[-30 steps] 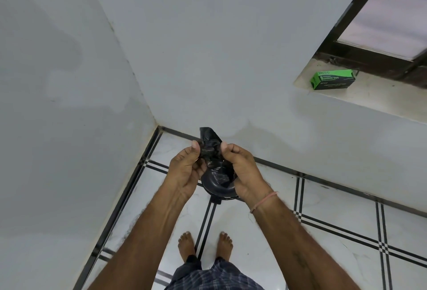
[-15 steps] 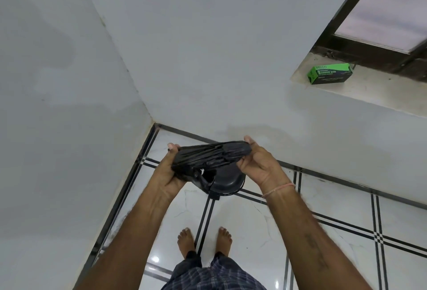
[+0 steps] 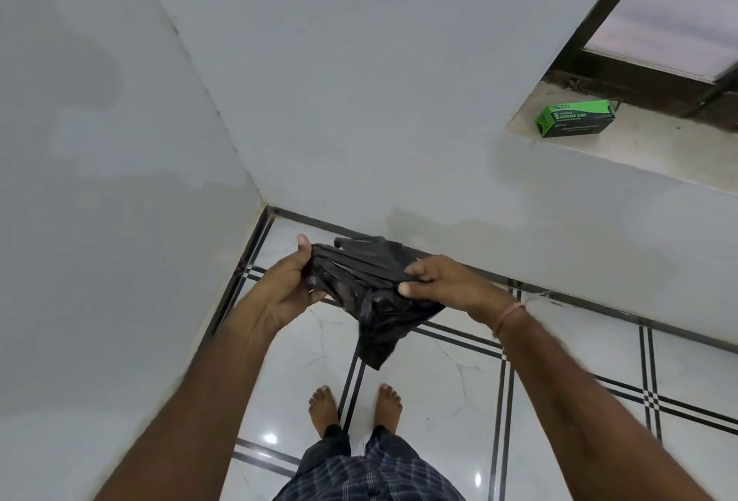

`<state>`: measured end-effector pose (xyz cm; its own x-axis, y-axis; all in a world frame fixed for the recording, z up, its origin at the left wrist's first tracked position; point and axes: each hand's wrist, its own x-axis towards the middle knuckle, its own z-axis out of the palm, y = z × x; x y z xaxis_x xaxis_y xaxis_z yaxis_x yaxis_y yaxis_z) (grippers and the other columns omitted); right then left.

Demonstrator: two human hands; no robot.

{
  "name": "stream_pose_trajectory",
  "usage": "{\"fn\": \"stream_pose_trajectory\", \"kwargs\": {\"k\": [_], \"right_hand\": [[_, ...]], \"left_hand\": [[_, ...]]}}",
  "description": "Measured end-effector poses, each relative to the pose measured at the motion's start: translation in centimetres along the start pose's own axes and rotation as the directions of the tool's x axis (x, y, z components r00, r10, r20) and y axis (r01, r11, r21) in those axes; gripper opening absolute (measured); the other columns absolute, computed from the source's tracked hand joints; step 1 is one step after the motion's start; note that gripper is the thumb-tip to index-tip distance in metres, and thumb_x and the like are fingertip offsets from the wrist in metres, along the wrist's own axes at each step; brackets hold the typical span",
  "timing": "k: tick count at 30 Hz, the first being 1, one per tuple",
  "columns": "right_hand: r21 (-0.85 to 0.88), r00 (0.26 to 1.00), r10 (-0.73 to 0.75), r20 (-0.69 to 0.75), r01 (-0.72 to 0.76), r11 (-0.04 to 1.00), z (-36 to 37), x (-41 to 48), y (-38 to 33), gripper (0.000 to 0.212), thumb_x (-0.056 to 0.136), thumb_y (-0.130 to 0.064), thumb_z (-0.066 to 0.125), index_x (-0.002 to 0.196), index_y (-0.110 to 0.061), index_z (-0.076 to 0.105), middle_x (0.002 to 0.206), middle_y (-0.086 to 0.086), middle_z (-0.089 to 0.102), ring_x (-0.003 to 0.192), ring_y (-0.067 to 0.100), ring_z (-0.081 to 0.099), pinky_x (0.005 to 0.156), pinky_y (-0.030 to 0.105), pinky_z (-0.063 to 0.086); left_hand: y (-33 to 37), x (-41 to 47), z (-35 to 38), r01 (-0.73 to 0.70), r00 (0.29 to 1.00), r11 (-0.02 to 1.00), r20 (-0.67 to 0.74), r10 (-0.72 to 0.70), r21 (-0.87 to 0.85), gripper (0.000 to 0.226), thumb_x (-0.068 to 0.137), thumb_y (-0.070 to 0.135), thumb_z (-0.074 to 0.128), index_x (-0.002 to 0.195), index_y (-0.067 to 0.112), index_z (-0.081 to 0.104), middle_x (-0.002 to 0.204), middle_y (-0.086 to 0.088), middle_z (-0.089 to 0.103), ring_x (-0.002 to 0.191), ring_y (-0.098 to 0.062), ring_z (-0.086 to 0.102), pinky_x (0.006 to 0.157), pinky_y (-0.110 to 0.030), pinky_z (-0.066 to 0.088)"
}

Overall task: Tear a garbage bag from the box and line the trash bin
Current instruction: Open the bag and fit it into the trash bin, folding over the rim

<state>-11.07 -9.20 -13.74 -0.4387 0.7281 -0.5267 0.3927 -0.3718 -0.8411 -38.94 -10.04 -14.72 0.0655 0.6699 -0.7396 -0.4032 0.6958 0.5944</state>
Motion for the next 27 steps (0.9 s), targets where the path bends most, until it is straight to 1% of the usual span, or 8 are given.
{"fn": "stream_pose_trajectory", "kwargs": {"k": [3,6,8,10,14,17,23,27], "right_hand": [[0.304,0.990,0.098,-0.104,-0.062,0.951,0.0,0.1,-0.5,0.027,0.098,-0.035,0.065,0.101,-0.010,0.072,0.087,0.005,0.071,0.077,0.018,0.065,0.078,0.035,0.051],[0.780,0.979,0.097,-0.180,0.082,0.621,-0.6,-0.1,0.3,0.013,0.096,-0.022,0.062,0.109,-0.023,0.063,0.091,0.003,0.072,0.078,0.017,0.072,0.073,0.039,0.062],[0.878,0.974,0.082,-0.211,0.152,0.453,-0.8,-0.4,0.7,0.019,0.095,-0.009,0.060,0.110,-0.020,0.063,0.093,0.004,0.075,0.079,0.019,0.075,0.067,0.037,0.063],[0.832,0.970,0.100,-0.222,0.135,0.539,-0.4,-0.4,1.2,0.024,0.105,-0.003,0.048,0.111,-0.017,0.067,0.094,0.003,0.079,0.080,0.016,0.076,0.069,0.034,0.060],[0.317,0.954,0.148,-0.261,-0.060,0.947,1.0,-0.3,1.1,0.029,0.109,-0.006,0.049,0.130,-0.011,0.068,0.108,-0.005,0.072,0.091,0.000,0.063,0.065,0.003,0.049],[0.316,0.912,0.199,-0.358,-0.082,0.945,1.7,0.1,1.1,0.023,0.110,-0.015,0.051,0.123,-0.011,0.070,0.102,-0.004,0.070,0.088,0.003,0.063,0.067,0.014,0.052],[0.664,0.894,0.291,-0.340,0.009,0.747,2.6,0.9,0.7,0.021,0.105,-0.017,0.060,0.107,-0.001,0.072,0.098,0.010,0.076,0.090,0.022,0.072,0.076,0.031,0.061],[0.419,0.915,0.204,-0.349,-0.043,0.907,3.6,1.4,-2.0,0.034,0.103,-0.026,0.065,0.126,-0.002,0.070,0.116,0.012,0.074,0.100,0.022,0.072,0.069,0.021,0.061]], "left_hand": [[-0.6,0.2,0.0,0.069,0.993,0.955,-0.072,-0.094,-0.287,0.059,0.099,0.055,0.052,0.110,-0.001,0.066,0.096,-0.022,0.080,0.092,-0.032,0.075,0.068,-0.043,0.062],[-1.1,-0.1,-1.1,0.052,0.989,0.914,-0.105,-0.103,-0.402,0.051,0.097,0.050,0.060,0.107,0.000,0.064,0.083,-0.019,0.080,0.071,-0.030,0.080,0.053,-0.039,0.063],[-1.9,0.0,-1.6,0.043,0.990,0.895,-0.101,-0.098,-0.443,0.043,0.098,0.045,0.060,0.099,0.003,0.065,0.077,-0.016,0.080,0.063,-0.025,0.079,0.048,-0.034,0.061],[-2.2,-0.2,-1.8,0.030,0.992,0.888,-0.093,-0.081,-0.458,0.042,0.102,0.043,0.054,0.097,0.003,0.066,0.075,-0.015,0.079,0.061,-0.024,0.078,0.047,-0.034,0.061],[-2.1,0.2,-2.2,-0.038,0.995,0.907,-0.098,-0.004,-0.420,0.013,0.105,0.025,0.055,0.108,0.017,0.066,0.081,-0.003,0.078,0.063,-0.016,0.077,0.051,-0.031,0.061],[-1.9,0.4,-2.2,-0.089,0.994,0.941,-0.089,0.063,-0.327,0.021,0.105,0.015,0.053,0.102,0.026,0.071,0.096,-0.003,0.075,0.078,-0.019,0.074,0.061,-0.032,0.065],[-2.9,0.0,-2.6,-0.149,0.989,0.985,0.005,0.150,-0.086,0.036,0.104,0.008,0.054,0.139,0.013,0.061,0.126,-0.014,0.070,0.103,-0.022,0.069,0.073,-0.027,0.063],[-2.5,-0.6,-0.5,-0.307,0.941,0.900,-0.044,0.336,0.308,0.047,0.098,-0.001,0.064,0.142,0.014,0.057,0.143,-0.017,0.062,0.118,-0.022,0.065,0.096,-0.033,0.059]]}}
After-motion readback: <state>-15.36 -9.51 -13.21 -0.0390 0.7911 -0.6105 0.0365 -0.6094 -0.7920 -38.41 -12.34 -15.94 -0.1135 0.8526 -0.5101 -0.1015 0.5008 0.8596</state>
